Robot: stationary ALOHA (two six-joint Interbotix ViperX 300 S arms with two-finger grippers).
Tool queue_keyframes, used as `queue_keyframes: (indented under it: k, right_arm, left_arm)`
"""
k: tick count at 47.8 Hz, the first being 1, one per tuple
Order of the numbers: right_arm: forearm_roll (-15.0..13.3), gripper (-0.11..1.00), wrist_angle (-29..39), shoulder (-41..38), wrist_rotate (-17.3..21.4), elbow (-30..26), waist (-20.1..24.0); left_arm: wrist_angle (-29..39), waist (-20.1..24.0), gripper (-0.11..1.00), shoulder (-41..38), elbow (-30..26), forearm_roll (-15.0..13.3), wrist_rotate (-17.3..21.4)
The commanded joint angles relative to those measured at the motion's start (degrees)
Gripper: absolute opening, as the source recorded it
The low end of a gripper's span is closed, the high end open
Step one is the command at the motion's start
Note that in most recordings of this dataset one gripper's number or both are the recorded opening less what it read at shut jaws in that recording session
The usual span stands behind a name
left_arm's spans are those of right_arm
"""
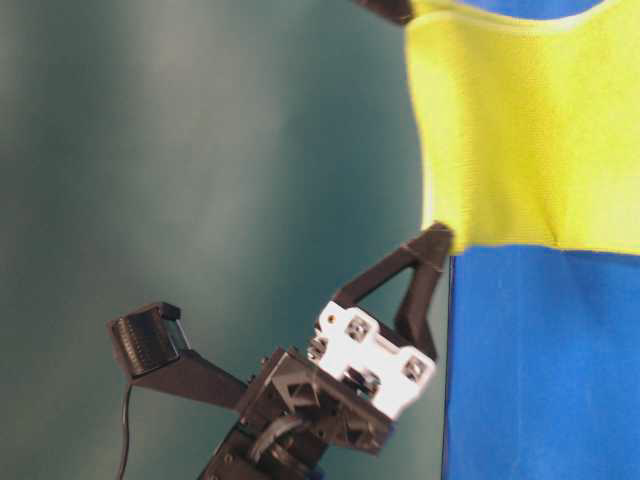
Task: Fold a vertical towel.
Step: 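Lift the top edge and fold it down toward the bottom edge, then lower the folded edge onto the bottom edge and open both grippers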
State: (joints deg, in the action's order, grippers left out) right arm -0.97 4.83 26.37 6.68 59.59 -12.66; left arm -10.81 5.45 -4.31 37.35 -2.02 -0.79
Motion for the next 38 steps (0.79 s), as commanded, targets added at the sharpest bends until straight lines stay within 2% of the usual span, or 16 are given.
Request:
queue_keyframes:
  k: [1, 7, 13, 22, 38]
  right_arm:
    - [0.09, 0.00, -0.44, -1.41, 1.85, -0.18, 2.29]
    - [0.09, 0.00, -1.41, -5.10, 4.75, 0.00, 5.80]
    - [0.18, 0.00, -2.72, -8.35, 5.98, -0.26, 8.09]
    - [0.18, 0.00, -5.27, -11.87, 6.06, -0.62, 9.32]
    - [0.44, 0.00, -7.03, -14.24, 6.15, -1.41, 11.51]
  left_arm:
    - [0.35, -1.93, 0.04, 0.88, -0.44, 0.00, -1.41]
    - [-0.18, -4.04, 0.04, -0.88, -0.53, 0.00, -3.78]
    - [-1.85, -5.63, 0.04, -4.22, -0.88, 0.00, -5.36]
    - [-4.48, -6.77, 0.04, -8.17, -1.32, 0.00, -6.42]
    - [-4.83, -7.21, 0.04, -8.70, -1.93, 0.00, -6.42]
